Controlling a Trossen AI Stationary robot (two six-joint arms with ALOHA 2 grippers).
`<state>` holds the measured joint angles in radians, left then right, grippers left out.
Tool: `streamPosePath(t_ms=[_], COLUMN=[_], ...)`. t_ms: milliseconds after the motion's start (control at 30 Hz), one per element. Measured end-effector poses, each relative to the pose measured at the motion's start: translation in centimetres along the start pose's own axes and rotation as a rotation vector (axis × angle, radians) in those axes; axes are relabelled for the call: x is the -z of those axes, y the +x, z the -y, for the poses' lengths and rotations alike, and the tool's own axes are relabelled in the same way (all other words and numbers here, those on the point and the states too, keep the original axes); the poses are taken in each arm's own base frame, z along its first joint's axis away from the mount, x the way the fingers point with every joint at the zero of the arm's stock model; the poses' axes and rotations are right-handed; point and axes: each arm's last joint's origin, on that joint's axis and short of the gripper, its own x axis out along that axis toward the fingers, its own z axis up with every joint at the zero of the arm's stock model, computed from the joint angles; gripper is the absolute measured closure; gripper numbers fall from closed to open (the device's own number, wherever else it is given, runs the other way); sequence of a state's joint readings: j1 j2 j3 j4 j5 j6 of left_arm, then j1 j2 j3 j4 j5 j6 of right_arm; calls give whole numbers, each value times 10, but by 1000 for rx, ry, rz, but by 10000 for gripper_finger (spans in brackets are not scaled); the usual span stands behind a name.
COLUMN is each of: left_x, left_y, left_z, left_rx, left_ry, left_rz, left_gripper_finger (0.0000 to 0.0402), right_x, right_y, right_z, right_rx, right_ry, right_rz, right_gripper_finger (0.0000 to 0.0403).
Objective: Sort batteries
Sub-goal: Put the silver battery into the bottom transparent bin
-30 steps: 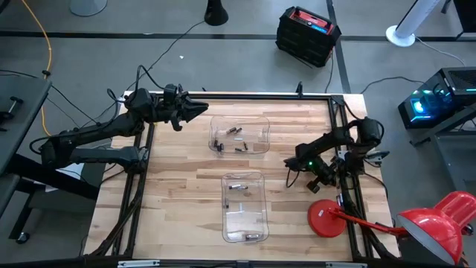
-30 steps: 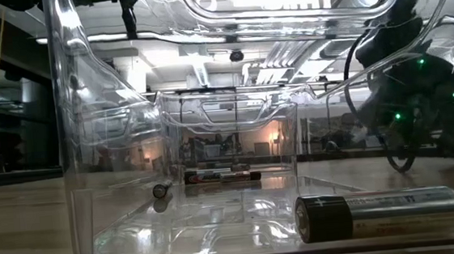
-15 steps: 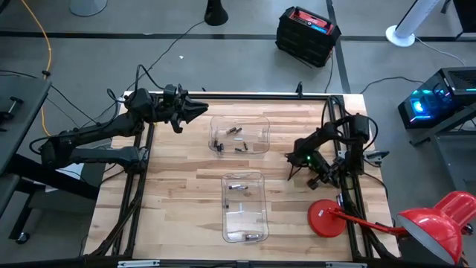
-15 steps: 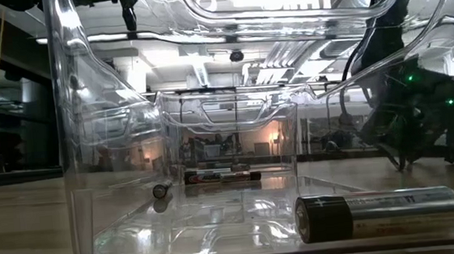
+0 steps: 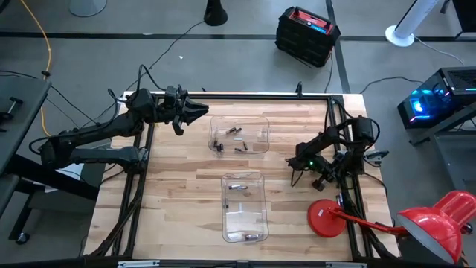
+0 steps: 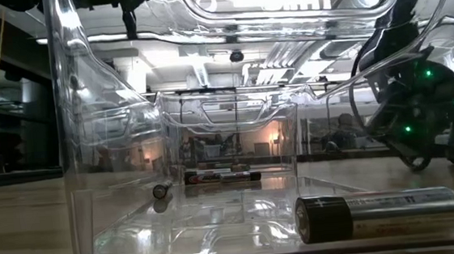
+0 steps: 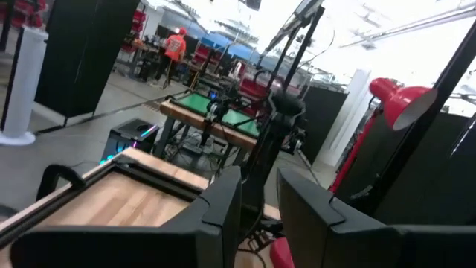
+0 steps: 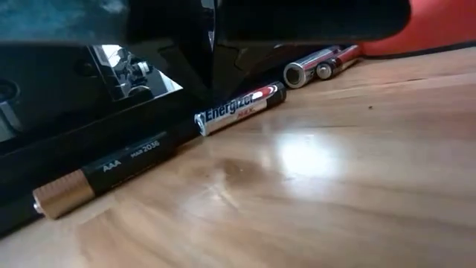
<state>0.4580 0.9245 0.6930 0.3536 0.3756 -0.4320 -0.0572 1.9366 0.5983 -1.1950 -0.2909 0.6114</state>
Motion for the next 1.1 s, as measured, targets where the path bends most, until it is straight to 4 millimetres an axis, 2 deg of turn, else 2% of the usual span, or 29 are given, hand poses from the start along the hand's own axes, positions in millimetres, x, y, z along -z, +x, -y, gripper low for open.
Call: streamPosePath(t_ms=[167, 333, 600, 700, 833, 1000, 1100], left_x=[6, 6, 1, 1, 1, 3, 12], left_y=[0, 0, 0, 0, 0, 0, -2], left_z=[-3, -3, -1, -1, -1, -2, -5], left_rx=[-27, -28, -17, -15, -25, -33, -69], left_ry=[-26, -37, -23, -42, -47, -75, -114], left_rz=[-59, -60, -10, -5, 0, -19, -114], left_gripper_finger=[323, 323, 323, 323, 323, 323, 323], right_x=[6, 9, 24, 34, 54, 79, 91], right_y=[-2, -16, -33, -44, -68, -108, -127], right_z=[-6, -11, -10, -7, -1, -1, -4], right_rx=[23, 49, 5, -78, -234, -563, -722], right_ry=[-53, -100, -129, -99, 3, 107, 142], right_rz=[80, 252, 413, 510, 679, 960, 1140], right_gripper_finger=[403, 403, 403, 403, 403, 403, 403])
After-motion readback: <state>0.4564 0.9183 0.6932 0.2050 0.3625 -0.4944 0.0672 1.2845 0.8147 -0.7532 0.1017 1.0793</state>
